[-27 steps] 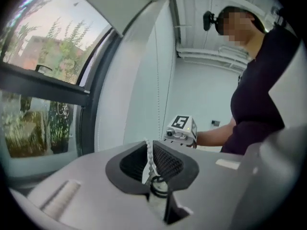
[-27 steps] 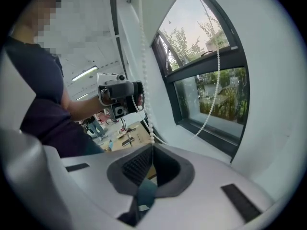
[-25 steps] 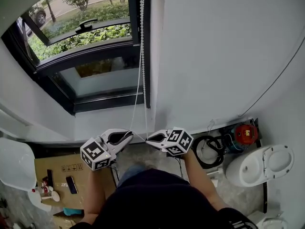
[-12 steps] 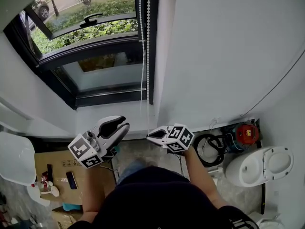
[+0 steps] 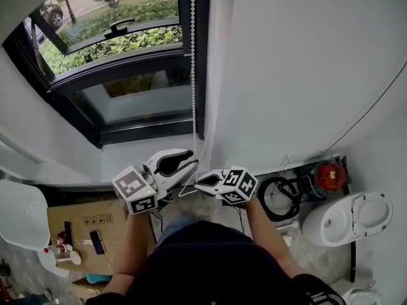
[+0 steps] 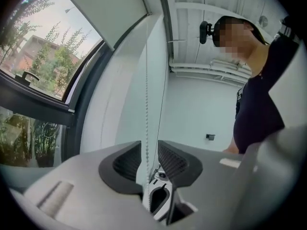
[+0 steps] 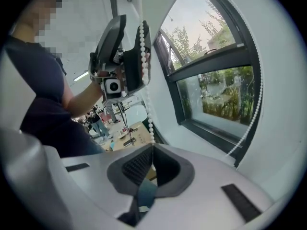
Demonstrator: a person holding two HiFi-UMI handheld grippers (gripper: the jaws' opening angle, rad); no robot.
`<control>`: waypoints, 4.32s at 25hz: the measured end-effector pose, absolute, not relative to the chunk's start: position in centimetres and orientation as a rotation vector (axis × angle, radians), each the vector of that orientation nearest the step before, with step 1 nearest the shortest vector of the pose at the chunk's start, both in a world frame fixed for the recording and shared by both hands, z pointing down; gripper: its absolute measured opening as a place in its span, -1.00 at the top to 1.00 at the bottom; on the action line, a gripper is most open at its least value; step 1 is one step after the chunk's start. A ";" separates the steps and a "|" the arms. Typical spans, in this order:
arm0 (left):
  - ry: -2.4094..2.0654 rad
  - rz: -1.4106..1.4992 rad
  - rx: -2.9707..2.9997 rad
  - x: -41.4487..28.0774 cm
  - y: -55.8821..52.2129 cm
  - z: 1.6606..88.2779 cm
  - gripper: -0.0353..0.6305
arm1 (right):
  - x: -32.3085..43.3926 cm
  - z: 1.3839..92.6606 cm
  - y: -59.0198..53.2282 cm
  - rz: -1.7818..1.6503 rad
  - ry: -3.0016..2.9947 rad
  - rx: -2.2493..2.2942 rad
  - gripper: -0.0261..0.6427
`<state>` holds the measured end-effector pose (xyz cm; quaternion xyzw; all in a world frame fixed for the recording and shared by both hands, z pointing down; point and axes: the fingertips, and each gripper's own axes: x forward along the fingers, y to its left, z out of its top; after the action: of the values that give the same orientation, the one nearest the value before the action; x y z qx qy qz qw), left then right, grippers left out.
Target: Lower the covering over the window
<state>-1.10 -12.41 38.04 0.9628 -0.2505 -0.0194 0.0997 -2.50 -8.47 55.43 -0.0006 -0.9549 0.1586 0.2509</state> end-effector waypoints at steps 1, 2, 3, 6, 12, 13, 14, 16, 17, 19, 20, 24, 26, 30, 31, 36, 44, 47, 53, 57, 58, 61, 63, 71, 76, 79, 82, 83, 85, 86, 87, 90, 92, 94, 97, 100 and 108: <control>-0.732 -0.059 2.835 -0.7 -12.7 38.1 0.61 | -2.5 55.4 -8.4 0.430 -2.598 -0.003 0.88; -0.725 -0.063 2.825 -0.5 -13.0 38.1 0.61 | -2.6 55.4 -8.4 0.428 -2.597 -0.003 0.88; -0.721 -0.060 2.820 -0.2 -13.2 38.1 0.61 | -2.6 55.3 -8.3 0.426 -2.597 -0.004 0.88; -0.727 0.002 2.849 0.4 -13.2 38.6 0.82 | -2.3 55.4 -8.4 0.427 -2.598 -0.001 0.88; -0.638 0.043 2.807 1.4 -12.5 40.1 0.85 | -1.2 56.7 -8.8 0.382 -2.523 0.007 0.88; -0.635 0.092 2.803 1.6 -12.3 41.1 0.85 | -1.1 57.6 -8.5 0.351 -2.472 -0.007 0.88; -0.624 0.117 2.792 1.8 -12.1 42.0 0.85 | -0.9 58.5 -8.0 0.332 -2.431 -0.024 0.88; -0.583 0.031 2.727 1.9 -11.6 43.0 0.85 | -0.9 59.3 -7.2 0.348 -2.410 -0.053 0.88; -0.568 -0.043 2.684 1.6 -11.6 43.1 0.85 | -1.0 59.4 -6.9 0.368 -2.419 -0.062 0.88; -0.561 -0.113 2.634 1.0 -11.8 43.5 0.85 | -1.0 59.5 -6.7 0.378 -2.413 -0.077 0.88; -0.566 -0.089 2.634 0.9 -11.8 44.0 0.85 | -0.9 59.9 -6.5 0.359 -2.383 -0.088 0.88; -0.570 0.064 2.606 1.1 -11.5 47.2 0.85 | 0.3 62.6 -5.3 0.261 -2.217 -0.139 0.88; -0.562 0.018 2.575 1.1 -11.1 47.7 0.85 | 0.6 63.1 -4.7 0.259 -2.194 -0.150 0.88; -0.554 -0.009 2.575 0.9 -11.5 47.7 0.85 | 0.6 63.0 -5.0 0.271 -2.199 -0.142 0.88; -0.556 -0.002 2.575 0.8 -11.8 47.8 0.85 | 0.7 62.9 -5.2 0.268 -2.198 -0.136 0.88; -0.635 0.103 2.611 -0.4 -12.9 48.4 0.85 | 0.7 61.9 -5.8 0.272 -2.226 -0.104 0.88; -0.714 0.258 2.643 -1.4 -14.0 49.0 0.86 | 1.0 60.4 -7.3 0.228 -2.260 -0.045 0.88; -0.670 0.242 2.631 -1.0 -13.8 49.0 0.86 | 1.0 58.4 -8.0 0.199 -2.315 -0.031 0.88; -0.634 0.206 2.624 -0.4 -13.4 48.9 0.86 | 1.1 49.5 -9.5 0.256 -2.576 -0.027 0.87; -0.629 0.191 2.617 -0.4 -13.3 48.9 0.86 | 1.7 43.6 -10.4 0.176 -2.735 0.023 0.87; -0.627 0.188 2.616 -0.4 -13.3 48.9 0.86 | 1.9 42.2 -10.5 0.154 -2.771 0.036 0.87; -0.621 0.188 2.615 -0.3 -13.3 49.0 0.86 | 2.4 37.9 -10.6 0.101 -2.904 0.064 0.87; -0.616 0.190 2.613 -0.1 -13.2 49.1 0.86 | 2.8 34.7 -10.5 0.087 -3.030 0.072 0.87; -0.596 0.176 2.614 0.6 -12.8 49.3 0.86 | 0.8 33.6 -12.7 0.097 -3.091 0.236 0.77; -0.591 0.163 2.616 1.0 -12.5 49.2 0.86 | -1.6 35.8 -14.0 0.226 -3.061 0.324 0.54; -0.587 0.152 2.618 1.3 -12.1 49.1 0.86 | -2.0 35.8 -14.3 0.248 -3.063 0.363 0.86; -0.596 0.169 2.658 1.4 -11.6 48.9 0.86 | -2.1 35.6 -13.7 0.338 -3.106 0.283 0.88; -0.596 0.162 2.669 1.4 -11.5 48.8 0.86 | -2.1 35.4 -13.4 0.371 -3.125 0.256 0.88; -0.595 0.118 2.672 1.3 -11.3 48.7 0.86 | -2.0 35.2 -13.2 0.403 -3.149 0.224 0.88; -0.593 0.099 2.666 1.2 -11.3 48.8 0.86 | -2.0 35.3 -13.2 0.392 -3.143 0.221 0.88; -0.590 0.104 2.661 1.1 -11.3 49.1 0.86 | -2.1 35.8 -13.3 0.362 -3.118 0.226 0.88; -0.564 0.210 2.659 1.1 -10.7 51.8 0.86 | -2.5 38.9 -13.5 0.274 -2.984 0.230 0.88; -0.548 0.120 2.621 1.0 -10.3 52.8 0.86 | -2.6 40.0 -13.2 0.322 -2.988 0.218 0.88; -0.543 0.055 2.581 0.9 -10.0 53.4 0.86 | -2.7 40.7 -12.8 0.340 -2.979 0.217 0.88; -0.517 0.158 2.580 1.2 -9.1 55.6 0.86 | -3.1 43.3 -12.7 0.316 -2.880 0.214 0.88; -0.503 0.078 2.543 0.9 -8.5 56.3 0.86 | -3.4 44.2 -12.5 0.422 -2.913 0.210 0.88; -0.492 0.061 2.535 -0.8 -8.9 56.5 0.85 | -4.8 45.1 -13.7 0.371 -2.849 0.252 0.88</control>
<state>-0.80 -8.94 56.53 0.9433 -0.1830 0.0227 0.2759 -4.79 -13.72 45.10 0.0867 -0.9796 0.1276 0.1285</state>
